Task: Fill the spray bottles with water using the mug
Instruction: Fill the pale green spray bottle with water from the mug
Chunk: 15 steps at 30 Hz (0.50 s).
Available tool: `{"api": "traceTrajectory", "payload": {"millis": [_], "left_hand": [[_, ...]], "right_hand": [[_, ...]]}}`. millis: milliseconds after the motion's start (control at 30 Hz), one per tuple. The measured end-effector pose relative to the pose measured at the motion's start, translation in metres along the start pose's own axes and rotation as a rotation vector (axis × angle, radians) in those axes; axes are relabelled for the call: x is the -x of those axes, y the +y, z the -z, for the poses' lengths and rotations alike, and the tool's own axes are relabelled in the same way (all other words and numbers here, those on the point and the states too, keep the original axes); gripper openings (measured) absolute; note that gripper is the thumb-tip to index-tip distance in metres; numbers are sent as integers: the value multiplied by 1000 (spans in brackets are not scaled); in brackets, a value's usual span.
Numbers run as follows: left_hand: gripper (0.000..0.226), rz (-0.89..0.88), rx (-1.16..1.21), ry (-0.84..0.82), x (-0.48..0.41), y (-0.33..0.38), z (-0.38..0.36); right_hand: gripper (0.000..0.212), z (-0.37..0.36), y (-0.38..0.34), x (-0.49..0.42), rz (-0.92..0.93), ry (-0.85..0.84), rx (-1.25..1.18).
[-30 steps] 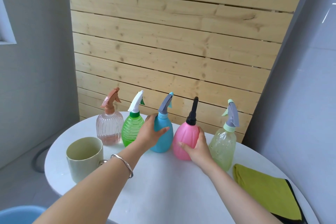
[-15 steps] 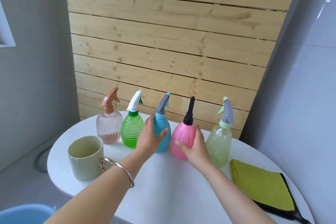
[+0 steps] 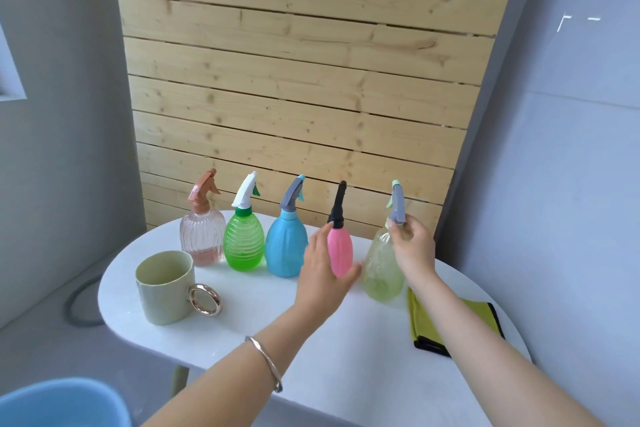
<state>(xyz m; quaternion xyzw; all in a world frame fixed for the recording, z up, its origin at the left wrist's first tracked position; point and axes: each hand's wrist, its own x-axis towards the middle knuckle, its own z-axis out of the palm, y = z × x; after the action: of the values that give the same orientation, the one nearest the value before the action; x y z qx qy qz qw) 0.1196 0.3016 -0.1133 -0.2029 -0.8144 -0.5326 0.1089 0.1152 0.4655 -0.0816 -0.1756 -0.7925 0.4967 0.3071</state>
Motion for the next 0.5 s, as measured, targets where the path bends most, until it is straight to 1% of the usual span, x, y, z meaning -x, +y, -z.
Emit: {"api": "traceTrajectory", "payload": {"millis": [67, 133, 200, 267, 333, 400, 467, 500], "left_hand": [[91, 11, 19, -91, 5, 10, -3], [102, 32, 33, -183, 12, 19, 0], [109, 52, 60, -239, 18, 26, 5], [101, 54, 69, -229, 26, 33, 13], [90, 66, 59, -194, 35, 42, 24], [89, 130, 152, -204, 44, 49, 40], [83, 206, 275, -258, 49, 56, 62], [75, 232, 323, -306, 52, 60, 73]], "right_hand": [[26, 8, -11, 12, 32, 24, -38], [28, 14, -26, 32, 64, 33, -120], [27, 18, -43, 49, 75, -5, -212], [24, 24, -59, 63, 57, -98, -316], [15, 30, -73, 76, 35, -187, -431], [6, 33, -87, 84, 22, -236, -516], [9, 33, -103, 91, 2, -293, -567], [16, 32, -110, 93, -23, -340, -597]]}}
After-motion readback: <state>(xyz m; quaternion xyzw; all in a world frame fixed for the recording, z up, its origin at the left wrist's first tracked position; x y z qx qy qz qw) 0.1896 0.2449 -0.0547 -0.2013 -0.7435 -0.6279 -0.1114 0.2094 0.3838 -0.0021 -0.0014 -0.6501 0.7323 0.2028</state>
